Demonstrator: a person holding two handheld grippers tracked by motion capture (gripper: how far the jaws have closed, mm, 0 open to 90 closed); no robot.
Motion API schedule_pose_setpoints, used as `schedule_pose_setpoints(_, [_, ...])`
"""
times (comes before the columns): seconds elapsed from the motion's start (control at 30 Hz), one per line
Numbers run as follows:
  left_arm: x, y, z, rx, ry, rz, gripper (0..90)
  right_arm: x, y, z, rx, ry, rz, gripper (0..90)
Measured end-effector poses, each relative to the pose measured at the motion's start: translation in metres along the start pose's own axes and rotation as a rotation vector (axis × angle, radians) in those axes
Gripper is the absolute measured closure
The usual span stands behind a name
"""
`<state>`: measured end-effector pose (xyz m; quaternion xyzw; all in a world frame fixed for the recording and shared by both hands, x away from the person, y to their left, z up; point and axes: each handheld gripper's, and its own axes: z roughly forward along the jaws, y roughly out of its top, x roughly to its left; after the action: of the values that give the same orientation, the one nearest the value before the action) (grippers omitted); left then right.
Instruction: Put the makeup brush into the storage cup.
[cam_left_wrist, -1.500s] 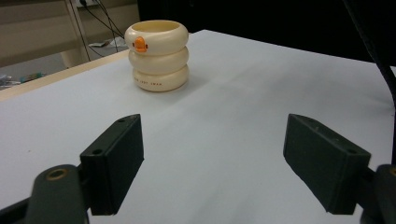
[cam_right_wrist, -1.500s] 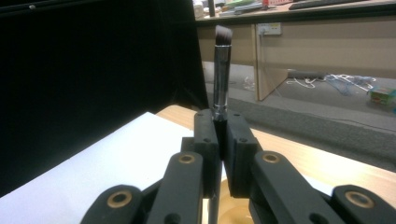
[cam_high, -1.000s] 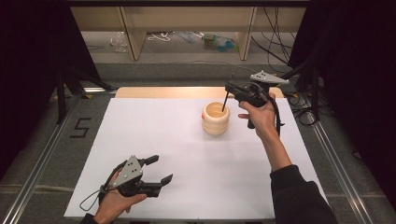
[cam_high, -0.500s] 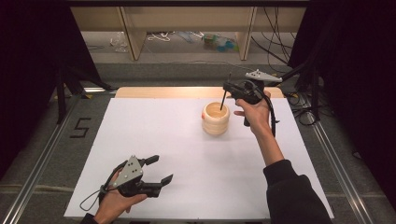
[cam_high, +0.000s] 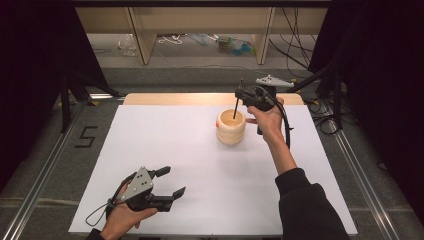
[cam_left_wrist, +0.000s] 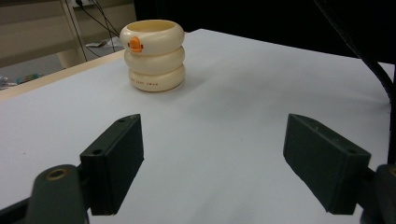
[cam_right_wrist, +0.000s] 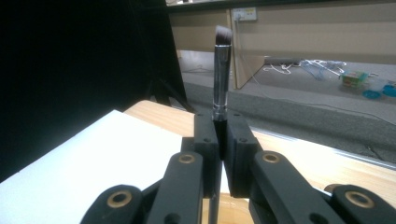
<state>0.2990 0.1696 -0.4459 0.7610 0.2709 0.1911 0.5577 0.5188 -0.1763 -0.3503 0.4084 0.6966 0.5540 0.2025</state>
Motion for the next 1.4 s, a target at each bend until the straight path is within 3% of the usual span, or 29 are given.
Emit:
schedule_pose_setpoints(0.07, [-0.002, 0.000, 0.001, 0.003, -0.027, -0.022, 20.1, 0.000, -0.001, 0.002, 0.010, -0.007, -0.007, 85.1])
schedule_pose_setpoints(0.23, [-0.002, 0.000, 0.000, 0.004, -0.006, -0.026, 20.0, -0.002, -0.004, 0.007, 0.027, -0.013, -0.014, 85.1])
schedule_pose_setpoints(0.37, [-0.001, 0.000, 0.000, 0.006, -0.004, -0.013, 20.0, -0.003, -0.006, 0.010, 0.041, -0.024, -0.017, 85.1])
schedule_pose_setpoints(0.43, [0.000, 0.000, 0.000, 0.001, 0.018, 0.001, 20.0, -0.004, -0.007, 0.012, 0.047, -0.025, -0.017, 85.1])
schedule_pose_setpoints(0.67, [0.000, 0.000, 0.001, -0.005, -0.009, -0.005, 20.0, -0.003, -0.012, 0.018, 0.065, -0.018, -0.020, 85.1])
schedule_pose_setpoints(1.4, [0.000, 0.000, 0.000, 0.002, -0.004, -0.004, 20.0, -0.001, -0.022, 0.031, 0.161, -0.028, -0.034, 82.4])
